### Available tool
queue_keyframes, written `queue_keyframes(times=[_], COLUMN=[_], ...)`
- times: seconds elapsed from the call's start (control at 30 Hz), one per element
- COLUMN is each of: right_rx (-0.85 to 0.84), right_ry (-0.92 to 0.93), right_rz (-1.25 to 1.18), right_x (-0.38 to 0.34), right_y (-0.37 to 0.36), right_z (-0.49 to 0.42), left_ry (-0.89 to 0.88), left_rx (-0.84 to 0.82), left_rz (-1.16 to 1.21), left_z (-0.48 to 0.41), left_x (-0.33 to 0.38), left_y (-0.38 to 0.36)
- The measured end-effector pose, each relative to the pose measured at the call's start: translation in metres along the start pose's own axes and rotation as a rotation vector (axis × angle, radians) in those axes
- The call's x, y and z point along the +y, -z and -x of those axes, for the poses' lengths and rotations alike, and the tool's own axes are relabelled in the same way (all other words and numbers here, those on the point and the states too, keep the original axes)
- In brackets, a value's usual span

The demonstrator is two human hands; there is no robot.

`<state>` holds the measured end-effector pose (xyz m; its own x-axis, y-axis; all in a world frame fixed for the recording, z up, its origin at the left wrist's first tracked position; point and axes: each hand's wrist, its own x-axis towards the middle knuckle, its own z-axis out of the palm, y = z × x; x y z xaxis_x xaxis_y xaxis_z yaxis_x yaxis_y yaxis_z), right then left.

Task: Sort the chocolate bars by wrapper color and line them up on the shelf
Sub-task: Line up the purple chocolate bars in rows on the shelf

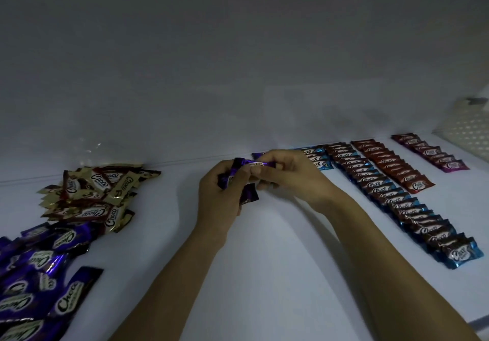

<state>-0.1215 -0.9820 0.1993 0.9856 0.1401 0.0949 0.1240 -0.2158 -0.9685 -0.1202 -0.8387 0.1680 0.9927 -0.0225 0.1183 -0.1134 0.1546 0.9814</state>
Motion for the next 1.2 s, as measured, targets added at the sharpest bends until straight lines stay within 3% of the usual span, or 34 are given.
queue_keyframes(times=[0.33, 0.73, 0.87, 0.93, 1.03, 1.2], right_rx=[0.095, 0.16, 0.371, 0.472, 0.447, 0.062], right_ry=[-0.145, -0.076, -0.057, -0.03, 0.023, -0.085], right_rz=[-0.204, -0.199, -0.315, -0.225, 0.229, 0.682], right_x=[-0.003, 0.005, 0.006, 0.008, 0.012, 0.006], right_y=[0.007, 0.01, 0.012, 0.018, 0.034, 0.044], right_z=[0.0, -0.005, -0.009, -0.01, -0.008, -0.003], left_ry=[-0.042, 0.05, 0.066, 0.056, 0.025, -0.013], left_rx=[0.043, 0.079, 0.073, 0.063, 0.082, 0.123], left_rz=[-0.007, 0.053, 0.057, 0.072, 0.046, 0.036], left_z=[-0.001, -0.002, -0.001, -0.001, -0.001, -0.003], left_x=[-0.004, -0.002, -0.002, -0.003, -0.005, -0.008], left_y=[0.001, 0.001, 0.001, 0.0, 0.002, 0.001])
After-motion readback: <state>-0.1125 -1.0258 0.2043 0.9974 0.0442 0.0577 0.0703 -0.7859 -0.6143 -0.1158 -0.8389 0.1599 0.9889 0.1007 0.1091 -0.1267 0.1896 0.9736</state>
